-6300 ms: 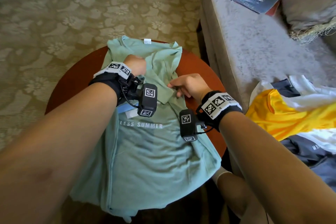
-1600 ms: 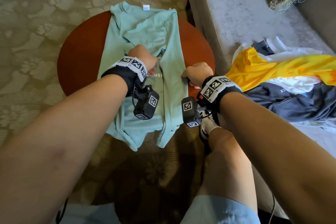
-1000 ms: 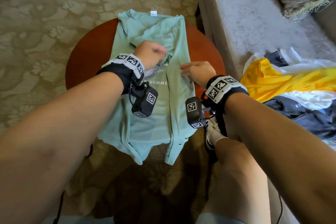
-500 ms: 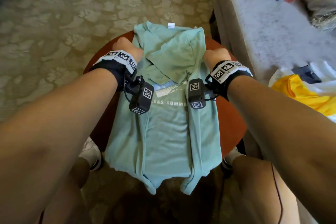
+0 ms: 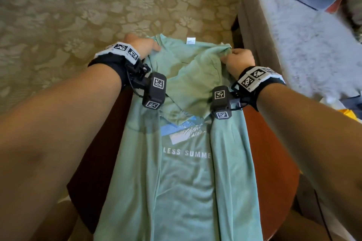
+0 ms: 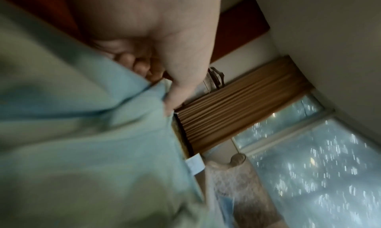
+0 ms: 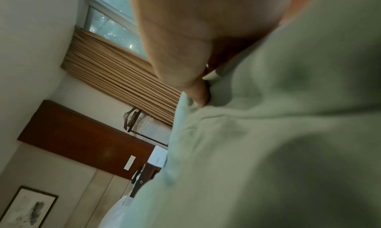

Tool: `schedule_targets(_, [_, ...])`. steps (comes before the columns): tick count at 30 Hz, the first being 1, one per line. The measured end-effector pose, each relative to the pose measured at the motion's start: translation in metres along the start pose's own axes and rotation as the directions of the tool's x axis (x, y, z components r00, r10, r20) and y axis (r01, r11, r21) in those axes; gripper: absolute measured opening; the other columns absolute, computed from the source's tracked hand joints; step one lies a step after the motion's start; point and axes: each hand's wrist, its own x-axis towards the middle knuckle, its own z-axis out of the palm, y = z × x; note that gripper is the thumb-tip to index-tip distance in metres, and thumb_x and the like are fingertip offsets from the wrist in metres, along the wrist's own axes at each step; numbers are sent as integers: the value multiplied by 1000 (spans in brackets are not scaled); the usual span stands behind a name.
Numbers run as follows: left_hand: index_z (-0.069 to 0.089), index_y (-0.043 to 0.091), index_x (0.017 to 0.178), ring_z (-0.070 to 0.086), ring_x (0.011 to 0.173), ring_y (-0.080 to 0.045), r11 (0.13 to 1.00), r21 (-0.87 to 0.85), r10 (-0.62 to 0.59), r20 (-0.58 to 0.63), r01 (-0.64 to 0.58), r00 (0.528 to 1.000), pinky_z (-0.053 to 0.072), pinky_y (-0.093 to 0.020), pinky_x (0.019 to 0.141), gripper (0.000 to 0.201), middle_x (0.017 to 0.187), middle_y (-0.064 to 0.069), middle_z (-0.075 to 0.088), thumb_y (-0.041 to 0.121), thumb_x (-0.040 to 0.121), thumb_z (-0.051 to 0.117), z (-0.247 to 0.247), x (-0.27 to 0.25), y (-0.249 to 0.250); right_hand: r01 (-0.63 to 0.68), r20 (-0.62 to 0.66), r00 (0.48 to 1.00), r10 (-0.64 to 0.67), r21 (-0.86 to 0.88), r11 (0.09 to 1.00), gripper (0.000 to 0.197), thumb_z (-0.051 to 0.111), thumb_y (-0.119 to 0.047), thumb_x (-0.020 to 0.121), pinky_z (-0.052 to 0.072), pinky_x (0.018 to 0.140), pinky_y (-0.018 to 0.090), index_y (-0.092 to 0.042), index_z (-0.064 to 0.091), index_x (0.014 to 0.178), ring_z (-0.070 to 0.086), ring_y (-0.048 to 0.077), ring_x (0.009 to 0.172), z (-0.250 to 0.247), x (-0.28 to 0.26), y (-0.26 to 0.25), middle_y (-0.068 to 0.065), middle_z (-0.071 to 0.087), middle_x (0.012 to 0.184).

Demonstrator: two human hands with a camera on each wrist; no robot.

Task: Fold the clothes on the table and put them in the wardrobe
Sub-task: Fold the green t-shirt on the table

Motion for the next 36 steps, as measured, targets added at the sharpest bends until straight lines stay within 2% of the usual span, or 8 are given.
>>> schedule_targets(3, [64, 3, 113, 59, 83, -20, 1000, -10, 7, 64, -7, 998, 51, -31, 80, 47, 101, -10, 63, 22, 73, 81, -4, 18, 11, 56, -35, 998, -53, 63, 996, 23, 66, -29, 89, 48, 75, 27, -23, 72, 110, 63, 16, 89, 1, 18, -2, -1, 68, 97])
schedule_targets(8, [64, 18, 69, 69, 74, -19, 972, -222, 70, -13, -71, 997, 58, -32, 69, 25, 79, 0, 70, 4, 64, 84, -11, 42, 16, 130, -158, 983, -98, 201, 971, 13, 72, -28, 84, 56, 90, 34, -25, 74, 96, 68, 13, 87, -1, 39, -18, -9, 71, 86])
schedule_targets(16, [64, 15, 75, 68, 94, -25, 942, -284, 169, -52, -177, 984, 57, -42, 85, 36, 87, -3, 69, -14, 59, 78, -32, -4, 11, 170, -227, 968, -104, 291, 942, 8, 72, -24, 79, 60, 81, 36, -29, 69, 73, 70, 11, 79, -28, -10, -26, -11, 71, 76])
schedule_targets(19, [59, 19, 61, 64, 81, -22, 944, -261, 196, -52, -203, 979, 54, -31, 74, 36, 73, -1, 64, -13, 57, 75, -45, -38, 0, 183, -234, 966, -108, 328, 927, 5, 68, -22, 72, 61, 77, 40, -27, 69, 73, 72, 17, 80, -51, -48, -15, -6, 73, 76])
schedule_targets(22, [55, 17, 60, 55, 75, -19, 945, -258, 193, -49, -199, 980, 43, -28, 63, 33, 81, -6, 62, -9, 55, 74, -58, -77, -14, 190, -250, 962, -111, 319, 928, 8, 67, -18, 67, 60, 77, 42, -25, 64, 64, 71, 17, 76, -70, -85, 1, -7, 72, 70])
schedule_targets(29, [63, 13, 73, 56, 77, -15, 950, -235, 199, -62, -208, 978, 43, -18, 55, 27, 79, -1, 64, -11, 64, 70, -82, -175, -50, 211, -190, 970, -153, 343, 915, 24, 68, -3, 71, 54, 64, 28, -22, 57, 61, 60, 10, 65, -96, -183, 38, -5, 65, 65])
schedule_targets(32, [71, 7, 89, 61, 80, -17, 967, -103, 235, -10, -235, 972, 51, -24, 71, 29, 81, -1, 68, -14, 69, 64, -85, -215, -83, 180, -93, 983, -161, 255, 950, 33, 63, 4, 79, 55, 71, 30, -24, 62, 59, 65, 17, 75, -101, -217, 67, -2, 67, 70])
schedule_targets(36, [76, 6, 92, 59, 67, -12, 967, 68, 237, 128, -247, 963, 47, -19, 61, 33, 76, -2, 70, -10, 84, 49, -87, -249, -114, -25, 160, 987, 12, 77, 997, 15, 70, -11, 82, 54, 83, 28, -25, 72, 78, 64, 15, 85, -107, -243, 98, -8, 69, 77])
